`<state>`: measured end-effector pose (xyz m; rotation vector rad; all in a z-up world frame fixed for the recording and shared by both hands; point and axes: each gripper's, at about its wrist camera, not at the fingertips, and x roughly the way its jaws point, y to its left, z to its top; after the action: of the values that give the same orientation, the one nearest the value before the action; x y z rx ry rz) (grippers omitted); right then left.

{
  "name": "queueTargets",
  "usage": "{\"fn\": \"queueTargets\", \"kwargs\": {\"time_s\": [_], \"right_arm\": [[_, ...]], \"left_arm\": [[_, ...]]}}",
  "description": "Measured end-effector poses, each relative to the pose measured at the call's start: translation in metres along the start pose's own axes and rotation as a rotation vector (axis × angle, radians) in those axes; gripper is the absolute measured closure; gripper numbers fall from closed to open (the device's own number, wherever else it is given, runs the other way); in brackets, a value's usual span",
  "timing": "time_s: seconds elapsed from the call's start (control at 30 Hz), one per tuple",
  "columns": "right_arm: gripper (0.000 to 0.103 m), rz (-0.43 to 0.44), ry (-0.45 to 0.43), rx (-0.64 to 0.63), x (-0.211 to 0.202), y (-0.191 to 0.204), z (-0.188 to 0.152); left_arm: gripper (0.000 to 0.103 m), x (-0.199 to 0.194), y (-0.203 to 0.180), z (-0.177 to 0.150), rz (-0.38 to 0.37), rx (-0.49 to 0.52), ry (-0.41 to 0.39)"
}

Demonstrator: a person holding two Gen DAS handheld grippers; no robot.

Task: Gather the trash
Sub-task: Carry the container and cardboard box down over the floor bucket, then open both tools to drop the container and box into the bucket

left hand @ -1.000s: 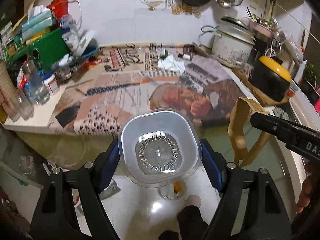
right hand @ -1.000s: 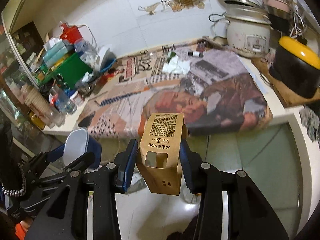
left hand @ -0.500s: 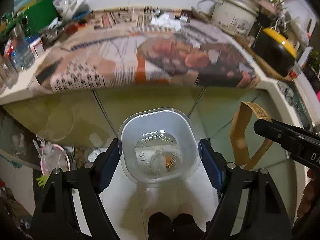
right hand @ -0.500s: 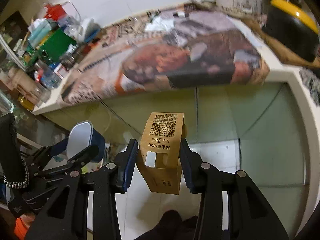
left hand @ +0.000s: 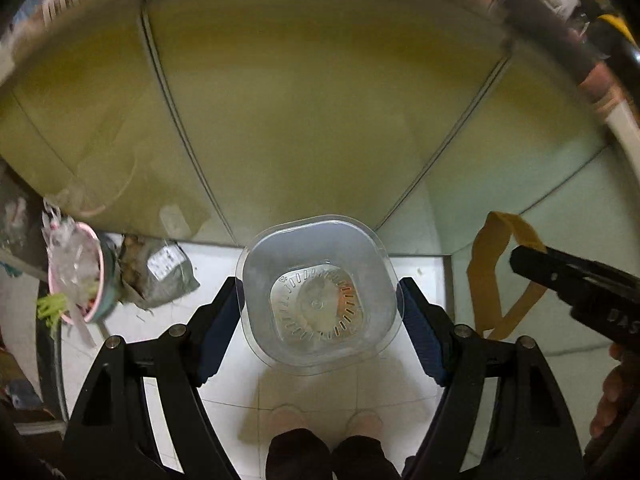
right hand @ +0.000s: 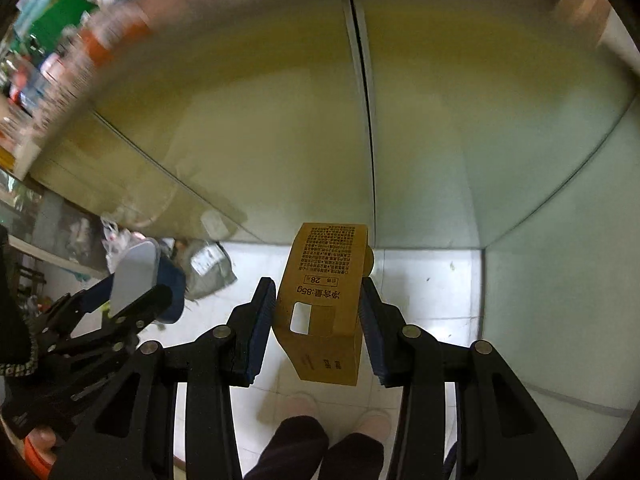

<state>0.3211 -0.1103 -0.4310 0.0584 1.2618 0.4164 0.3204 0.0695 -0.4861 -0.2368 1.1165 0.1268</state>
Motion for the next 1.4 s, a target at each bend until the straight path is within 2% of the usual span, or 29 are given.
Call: {"fn": "queueTargets", "kwargs": {"time_s": [0.13,0.33,0.53,0.7,0.87,1.0,1.3,1.4], "right_arm": [[0.065,0.042,0.05,0.025,0.073,-0.015,-0.014],[0.064,0.079,0.093,0.012,0.156,-0.022,-0.022],[0.063,0.105,0.139,-0.017,0.211,-0.032,-0.026],[0.053,0.107,0.133,0.011,0.234,-0.048,-0.037],[0.053,0.077,0.101,0.039,0.234,-0.06,-0.043],[0.053,0.043,0.072,0.043,0.222,-0.068,-0.044],[0.051,0.037,0.005,0.038,0.155,-0.062,-0.033],[0.049,0.036,-0.019,0.031,0.129,-0.055,-0.028]], "left_arm": [[0.026,0.057,0.012,-0.018,0.017,-0.014,0.014],[0.026,0.129,0.029,-0.039,0.018,-0.047,0.027],[0.026,0.194,0.037,-0.054,-0.016,-0.065,0.049],[0.026,0.24,0.032,-0.068,-0.066,-0.049,0.09],[0.026,0.274,0.019,-0.075,-0.155,-0.033,0.125],[0.026,0.281,0.003,-0.078,-0.175,-0.012,0.149],[0.02,0.231,-0.019,-0.062,-0.162,0.053,0.09],[0.02,0.208,-0.025,-0.052,-0.129,0.093,0.072]]}}
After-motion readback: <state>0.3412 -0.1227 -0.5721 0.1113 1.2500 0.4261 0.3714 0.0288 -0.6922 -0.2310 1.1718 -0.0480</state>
